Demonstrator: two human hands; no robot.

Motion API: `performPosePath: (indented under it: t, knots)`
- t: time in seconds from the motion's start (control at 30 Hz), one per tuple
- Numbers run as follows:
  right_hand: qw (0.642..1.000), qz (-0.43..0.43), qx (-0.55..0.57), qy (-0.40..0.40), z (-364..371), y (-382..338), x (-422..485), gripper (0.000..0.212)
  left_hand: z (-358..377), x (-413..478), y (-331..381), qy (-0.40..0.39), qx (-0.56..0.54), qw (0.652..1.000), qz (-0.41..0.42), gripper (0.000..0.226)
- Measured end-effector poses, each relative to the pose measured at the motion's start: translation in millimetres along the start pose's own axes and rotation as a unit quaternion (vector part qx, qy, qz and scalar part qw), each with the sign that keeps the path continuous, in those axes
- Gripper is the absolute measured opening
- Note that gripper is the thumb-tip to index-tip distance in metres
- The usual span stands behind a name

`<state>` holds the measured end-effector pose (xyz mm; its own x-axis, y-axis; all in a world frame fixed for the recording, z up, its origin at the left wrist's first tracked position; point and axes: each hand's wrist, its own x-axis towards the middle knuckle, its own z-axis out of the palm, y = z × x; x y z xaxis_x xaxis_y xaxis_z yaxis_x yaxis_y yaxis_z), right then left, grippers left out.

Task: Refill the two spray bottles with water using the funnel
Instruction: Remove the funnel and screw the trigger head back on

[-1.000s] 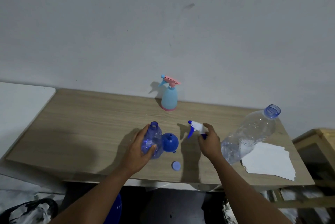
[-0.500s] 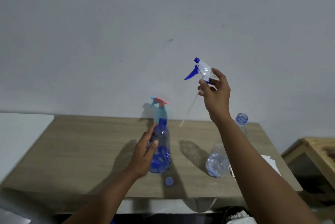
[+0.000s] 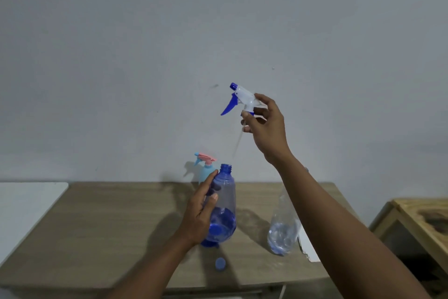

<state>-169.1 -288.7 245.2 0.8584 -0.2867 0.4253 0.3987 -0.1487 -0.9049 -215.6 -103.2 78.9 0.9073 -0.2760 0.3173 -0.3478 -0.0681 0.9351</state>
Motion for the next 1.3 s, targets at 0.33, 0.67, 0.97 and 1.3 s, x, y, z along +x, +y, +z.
performPosePath:
  t: [0.33, 0.67, 0.97, 1.3]
  knots:
    - [0.986, 0.090, 0.046, -0.131, -3, 16, -26, 0.040, -5, 3, 18, 0.000, -0.086, 0.996, -0.004, 0.049]
    - [0.985, 0.100, 0.024, -0.141, 4, 21, -47, 0.030, -6, 13, 35, 0.028, -0.132, 0.991, -0.012, 0.028]
    - [0.983, 0.102, 0.009, -0.153, 0, 23, -50, 0.029, -11, 14, 39, 0.032, -0.103, 0.994, -0.010, 0.026]
    - [0.983, 0.088, 0.024, -0.159, 3, 26, -57, 0.038, -10, 14, 41, 0.035, -0.086, 0.996, -0.017, 0.026]
